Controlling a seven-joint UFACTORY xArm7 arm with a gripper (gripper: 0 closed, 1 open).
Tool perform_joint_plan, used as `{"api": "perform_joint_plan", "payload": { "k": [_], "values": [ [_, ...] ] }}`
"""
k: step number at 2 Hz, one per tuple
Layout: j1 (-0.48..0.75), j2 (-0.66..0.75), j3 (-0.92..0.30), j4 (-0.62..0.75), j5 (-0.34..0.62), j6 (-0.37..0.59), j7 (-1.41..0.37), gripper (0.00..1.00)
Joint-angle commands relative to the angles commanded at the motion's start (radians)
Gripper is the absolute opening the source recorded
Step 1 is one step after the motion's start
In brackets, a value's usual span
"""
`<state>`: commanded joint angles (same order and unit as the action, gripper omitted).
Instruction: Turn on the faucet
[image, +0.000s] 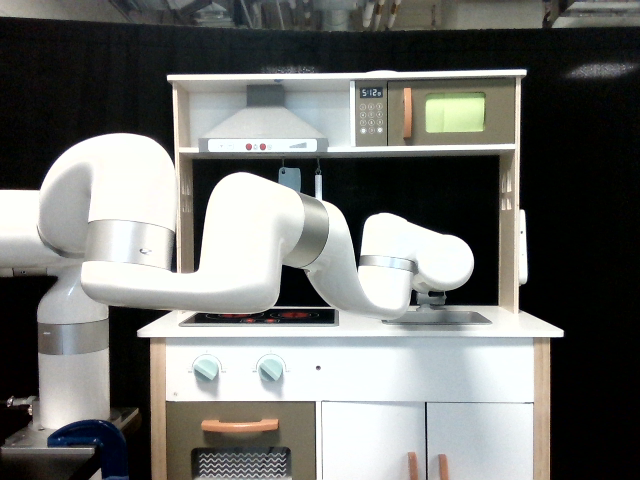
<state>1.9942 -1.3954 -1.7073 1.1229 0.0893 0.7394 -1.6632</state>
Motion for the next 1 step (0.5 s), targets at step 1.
{"api": "perform_joint_plan", "payload": {
  "k": [1],
  "values": [
    [-0.288,0.016,0.048,-0.138,-0.031,0.144,0.021,1.0]
  ]
}}
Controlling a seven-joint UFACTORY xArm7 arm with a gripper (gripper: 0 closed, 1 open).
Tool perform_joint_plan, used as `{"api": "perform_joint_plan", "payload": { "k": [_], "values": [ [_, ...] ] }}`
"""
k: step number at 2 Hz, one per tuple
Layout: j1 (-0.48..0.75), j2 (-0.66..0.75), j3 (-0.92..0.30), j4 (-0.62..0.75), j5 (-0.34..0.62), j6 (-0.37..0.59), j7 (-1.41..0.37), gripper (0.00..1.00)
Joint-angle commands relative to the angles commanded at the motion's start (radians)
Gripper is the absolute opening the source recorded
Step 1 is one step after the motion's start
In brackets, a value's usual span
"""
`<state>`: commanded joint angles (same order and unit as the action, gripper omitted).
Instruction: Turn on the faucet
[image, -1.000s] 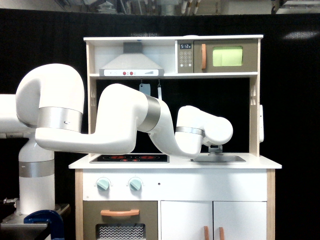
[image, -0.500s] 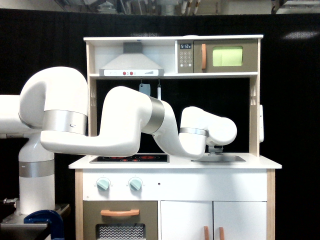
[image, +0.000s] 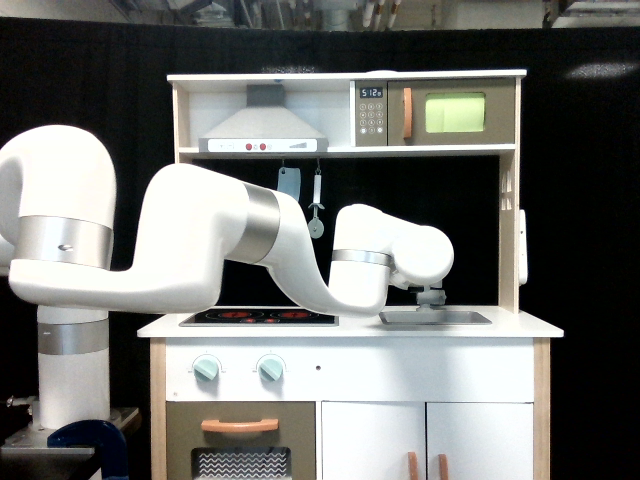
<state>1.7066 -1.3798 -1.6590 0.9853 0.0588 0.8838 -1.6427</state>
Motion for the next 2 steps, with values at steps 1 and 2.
{"api": "perform_joint_plan", "payload": {
  "k": [1,2],
  "values": [
    [-0.312,0.004,0.045,-0.076,-0.026,0.23,0.009,1.0],
    [-0.426,-0.008,0.035,-0.108,-0.054,0.309,-0.004,1.0]
  ]
}}
